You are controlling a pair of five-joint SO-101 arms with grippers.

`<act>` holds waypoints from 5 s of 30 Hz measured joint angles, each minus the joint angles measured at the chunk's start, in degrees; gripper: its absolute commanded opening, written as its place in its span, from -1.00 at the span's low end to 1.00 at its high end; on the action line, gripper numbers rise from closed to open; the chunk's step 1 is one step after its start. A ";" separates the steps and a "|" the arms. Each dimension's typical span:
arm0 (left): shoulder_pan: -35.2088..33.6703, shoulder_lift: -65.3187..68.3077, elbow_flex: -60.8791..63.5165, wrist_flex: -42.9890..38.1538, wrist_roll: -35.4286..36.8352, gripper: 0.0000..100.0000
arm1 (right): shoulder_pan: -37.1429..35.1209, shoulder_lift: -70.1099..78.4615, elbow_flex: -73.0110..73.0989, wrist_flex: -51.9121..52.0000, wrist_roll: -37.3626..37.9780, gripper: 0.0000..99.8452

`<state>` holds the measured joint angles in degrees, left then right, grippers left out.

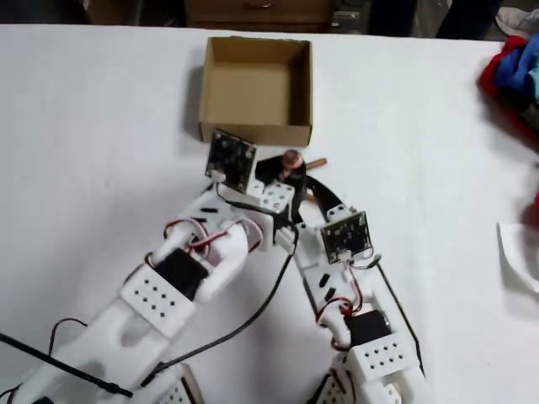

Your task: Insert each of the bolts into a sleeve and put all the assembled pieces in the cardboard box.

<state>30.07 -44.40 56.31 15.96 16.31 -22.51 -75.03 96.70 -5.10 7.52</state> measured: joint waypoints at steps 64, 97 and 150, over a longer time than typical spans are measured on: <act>-45.19 0.00 16.00 12.92 -20.84 -0.47 | 9.49 119.12 -163.08 79.91 -10.46 -0.96; -45.10 0.09 18.81 11.08 -20.92 -0.47 | 7.82 139.87 -168.79 67.78 -10.46 -0.96; -45.19 0.09 18.81 11.08 -20.92 -0.47 | 16.18 150.15 -186.02 85.98 -10.55 -0.96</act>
<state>-15.12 -44.31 75.12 27.03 -4.62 -6.33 75.12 -89.32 80.88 -3.03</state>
